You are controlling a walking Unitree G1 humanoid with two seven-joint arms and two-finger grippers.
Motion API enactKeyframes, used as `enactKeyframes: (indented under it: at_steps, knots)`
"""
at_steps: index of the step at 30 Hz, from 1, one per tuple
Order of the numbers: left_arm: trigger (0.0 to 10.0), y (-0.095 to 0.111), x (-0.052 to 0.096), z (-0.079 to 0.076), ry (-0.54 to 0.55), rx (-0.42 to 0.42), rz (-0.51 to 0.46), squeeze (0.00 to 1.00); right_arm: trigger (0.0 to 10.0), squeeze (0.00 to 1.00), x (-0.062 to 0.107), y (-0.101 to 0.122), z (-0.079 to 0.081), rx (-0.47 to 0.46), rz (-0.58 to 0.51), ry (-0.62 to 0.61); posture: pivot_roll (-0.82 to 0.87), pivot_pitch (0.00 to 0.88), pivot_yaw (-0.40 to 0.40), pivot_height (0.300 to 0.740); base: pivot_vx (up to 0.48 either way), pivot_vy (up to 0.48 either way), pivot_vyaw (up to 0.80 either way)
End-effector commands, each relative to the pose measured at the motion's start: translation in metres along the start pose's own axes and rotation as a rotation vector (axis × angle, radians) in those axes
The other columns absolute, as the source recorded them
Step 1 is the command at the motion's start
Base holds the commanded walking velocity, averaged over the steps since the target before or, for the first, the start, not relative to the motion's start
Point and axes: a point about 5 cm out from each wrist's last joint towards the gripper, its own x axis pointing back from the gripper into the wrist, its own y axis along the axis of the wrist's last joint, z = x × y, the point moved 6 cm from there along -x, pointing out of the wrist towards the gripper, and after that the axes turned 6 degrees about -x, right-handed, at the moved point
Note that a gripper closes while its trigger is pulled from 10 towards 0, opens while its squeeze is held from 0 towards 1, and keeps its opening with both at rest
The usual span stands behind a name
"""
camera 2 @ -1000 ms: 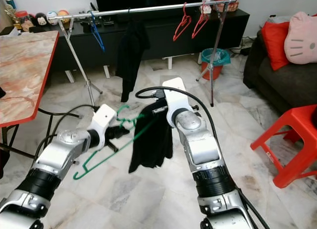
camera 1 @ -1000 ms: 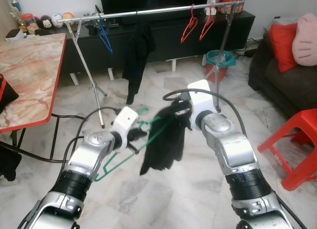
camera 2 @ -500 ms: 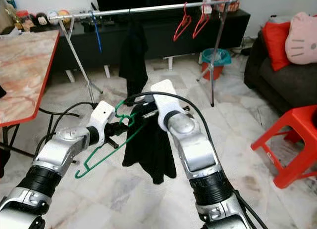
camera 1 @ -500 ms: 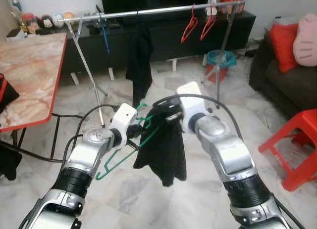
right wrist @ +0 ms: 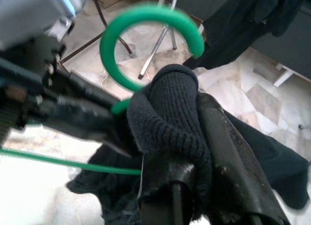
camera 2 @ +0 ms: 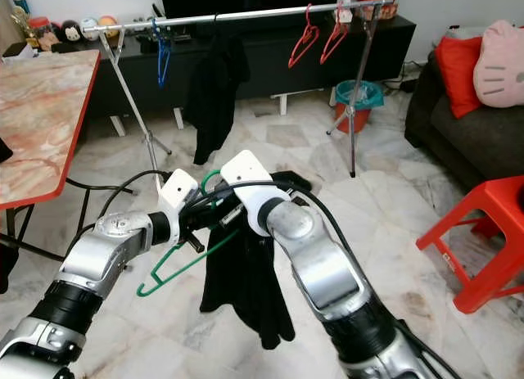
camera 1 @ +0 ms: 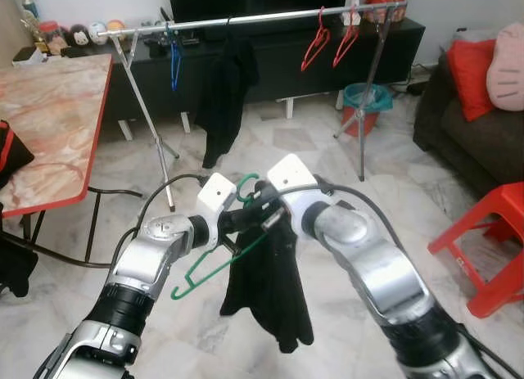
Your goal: Hang hanger
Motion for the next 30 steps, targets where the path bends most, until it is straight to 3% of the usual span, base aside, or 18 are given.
enactKeyframes:
  at_steps: [1, 4, 8, 12, 17, 21, 30]
  knots:
    - [10.0, 0.014, 0.001, -0.004, -0.021, -0.021, -0.060, 0.00, 10.0, 0.00, 0.006, 0.004, -0.002, 0.025, -0.024, 0.005, -0.18, 0.000, 0.018, 0.740, 0.000, 0.000, 0.00]
    - [10.0, 0.014, 0.001, -0.004, -0.023, -0.021, -0.063, 0.00, 10.0, 0.00, 0.011, -0.003, -0.013, 0.043, -0.009, -0.017, -0.18, 0.000, 0.018, 0.740, 0.000, 0.000, 0.00]
    - [10.0, 0.016, 0.002, -0.009, -0.050, -0.023, -0.075, 0.00, 10.0, 0.00, 0.024, -0.028, -0.030, 0.095, 0.056, -0.025, -0.18, 0.000, 0.018, 0.740, 0.000, 0.000, 0.00]
    - [10.0, 0.016, 0.003, -0.010, -0.060, -0.021, -0.079, 0.00, 10.0, 0.00, 0.030, -0.035, -0.034, 0.110, 0.078, -0.024, -0.18, 0.000, 0.019, 0.740, 0.000, 0.000, 0.00]
    - [10.0, 0.017, 0.003, -0.007, -0.040, -0.031, -0.084, 0.00, 10.0, 0.00, 0.041, -0.039, -0.012, 0.176, 0.070, 0.113, -0.19, 0.000, 0.020, 0.740, 0.000, 0.000, 0.00]
    - [10.0, 0.019, 0.002, -0.006, -0.035, -0.029, -0.090, 0.00, 10.0, 0.00, 0.043, -0.039, -0.003, 0.174, 0.054, 0.161, -0.18, 0.000, 0.020, 0.740, 0.000, 0.000, 0.00]
    - [10.0, 0.019, 0.003, -0.008, -0.042, -0.029, -0.099, 0.00, 10.0, 0.00, 0.052, -0.059, -0.002, 0.210, 0.112, 0.206, -0.18, 0.000, 0.018, 0.740, 0.000, 0.000, 0.00]
